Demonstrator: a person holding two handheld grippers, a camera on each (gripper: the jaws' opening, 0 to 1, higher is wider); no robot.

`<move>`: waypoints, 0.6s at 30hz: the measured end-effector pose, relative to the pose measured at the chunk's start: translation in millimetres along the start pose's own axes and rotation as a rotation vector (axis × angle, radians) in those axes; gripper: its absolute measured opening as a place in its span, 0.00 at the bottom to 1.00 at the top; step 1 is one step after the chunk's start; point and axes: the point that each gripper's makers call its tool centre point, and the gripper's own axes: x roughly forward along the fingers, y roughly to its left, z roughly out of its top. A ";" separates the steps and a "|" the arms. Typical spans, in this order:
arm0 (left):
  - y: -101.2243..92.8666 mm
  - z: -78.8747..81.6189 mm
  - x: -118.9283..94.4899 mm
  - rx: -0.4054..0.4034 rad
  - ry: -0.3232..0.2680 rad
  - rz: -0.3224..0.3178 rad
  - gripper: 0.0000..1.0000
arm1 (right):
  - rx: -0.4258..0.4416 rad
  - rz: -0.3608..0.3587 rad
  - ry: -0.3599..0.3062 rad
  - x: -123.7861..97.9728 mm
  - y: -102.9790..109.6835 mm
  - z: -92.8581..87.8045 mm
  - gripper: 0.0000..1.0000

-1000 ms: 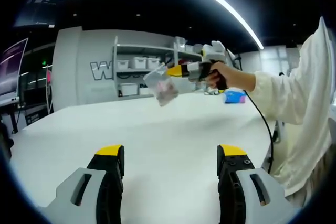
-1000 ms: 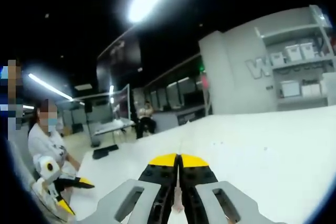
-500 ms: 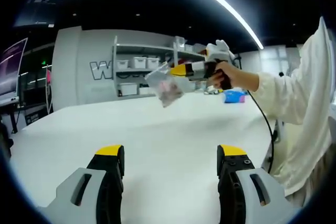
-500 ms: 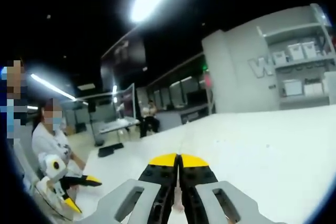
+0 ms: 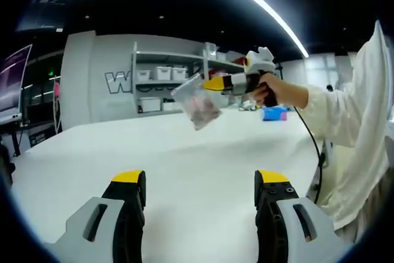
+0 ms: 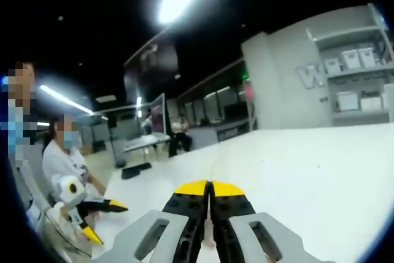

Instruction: Open the resealable bag by pulling the two sides of the seal apart until the entire bag opening is separated and visibly accessible.

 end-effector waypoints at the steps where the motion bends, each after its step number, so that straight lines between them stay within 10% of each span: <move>1: -0.1 -0.2 0.0 0.000 0.001 0.000 0.71 | 0.001 0.002 0.001 -1.0 1.3 -0.8 0.00; 18: -2.0 1.3 -0.9 0.009 -0.001 0.000 0.71 | -0.007 0.041 0.032 -20.1 24.0 -18.6 0.00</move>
